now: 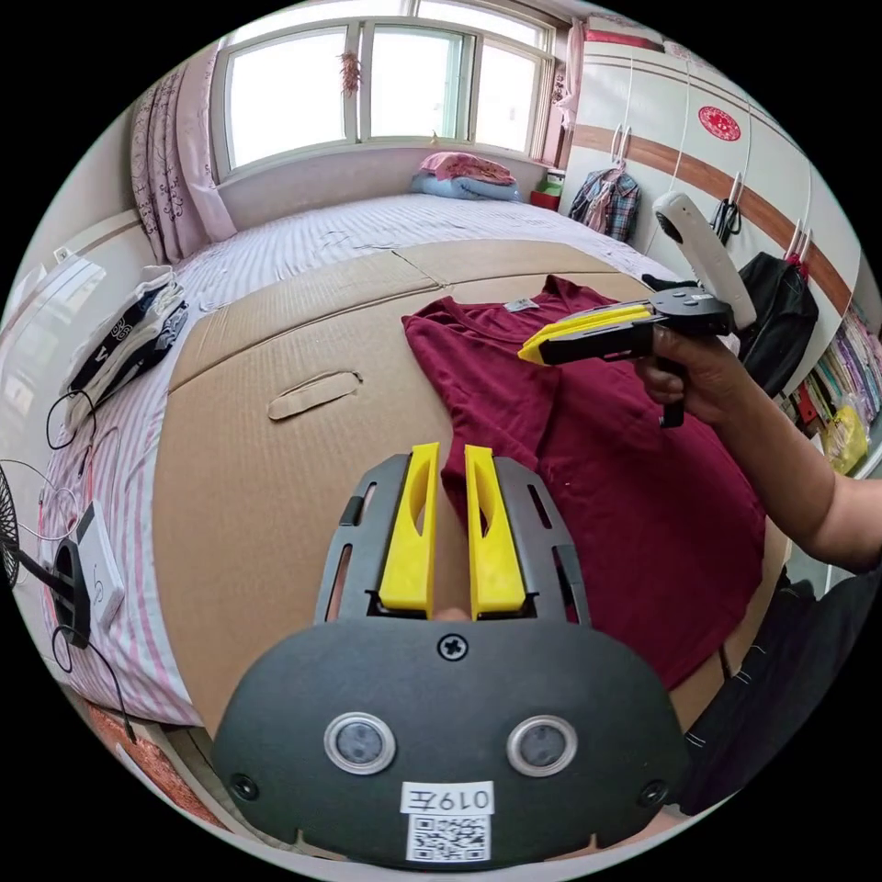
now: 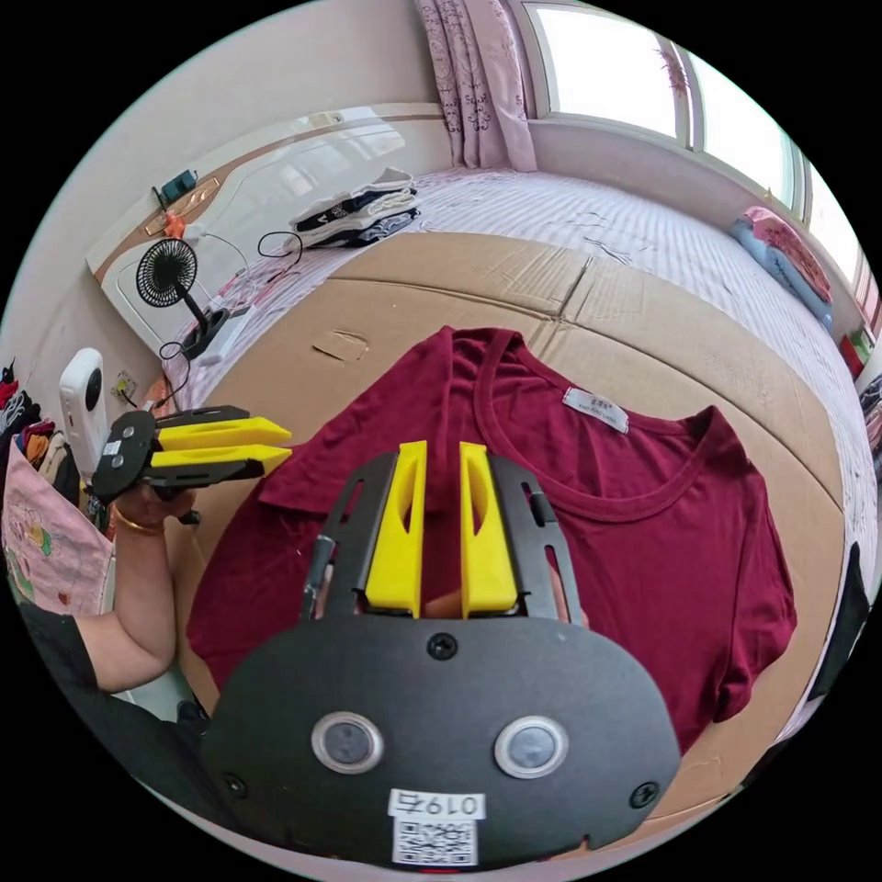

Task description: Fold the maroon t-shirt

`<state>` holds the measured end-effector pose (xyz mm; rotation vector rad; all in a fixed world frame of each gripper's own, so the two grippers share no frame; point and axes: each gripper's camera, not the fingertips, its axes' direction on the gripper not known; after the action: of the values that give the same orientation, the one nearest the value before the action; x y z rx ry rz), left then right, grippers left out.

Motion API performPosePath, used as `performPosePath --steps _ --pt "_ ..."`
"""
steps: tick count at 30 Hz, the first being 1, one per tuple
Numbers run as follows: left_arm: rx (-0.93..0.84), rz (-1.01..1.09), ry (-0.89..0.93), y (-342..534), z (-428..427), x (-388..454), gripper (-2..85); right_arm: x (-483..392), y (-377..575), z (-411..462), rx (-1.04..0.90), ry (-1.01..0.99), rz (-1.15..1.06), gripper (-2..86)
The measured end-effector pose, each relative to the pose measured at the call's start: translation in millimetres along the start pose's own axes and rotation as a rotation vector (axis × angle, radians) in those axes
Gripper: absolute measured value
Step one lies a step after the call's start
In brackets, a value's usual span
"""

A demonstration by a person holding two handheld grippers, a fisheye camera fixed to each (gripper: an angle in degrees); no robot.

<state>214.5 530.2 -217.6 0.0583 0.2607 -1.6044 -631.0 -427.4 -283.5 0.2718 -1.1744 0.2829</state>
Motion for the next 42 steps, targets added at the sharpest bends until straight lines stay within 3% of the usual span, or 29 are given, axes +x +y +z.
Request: performPosePath --steps 8,18,25,32,42 --pt "-0.047 0.023 -0.023 -4.6 14.7 -0.7 0.8 18.1 -21.5 -28.6 -0.019 0.032 -0.022 -0.6" --pt "-0.051 0.029 -0.032 -10.8 26.1 -1.1 0.9 43.5 -28.1 -56.1 -0.034 0.003 0.012 0.9" --pt "-0.049 0.034 -0.036 -15.6 32.1 -0.3 1.0 74.8 -9.5 -82.6 -0.037 -0.129 0.077 4.7" --pt "-0.051 0.044 -0.042 -21.5 38.5 1.5 1.0 83.9 -0.6 -100.2 -0.019 -0.115 0.072 -0.2" --pt "0.001 0.074 -0.07 -28.7 30.3 7.2 1.0 87.3 30.3 -116.9 -0.015 -0.139 0.08 1.2"
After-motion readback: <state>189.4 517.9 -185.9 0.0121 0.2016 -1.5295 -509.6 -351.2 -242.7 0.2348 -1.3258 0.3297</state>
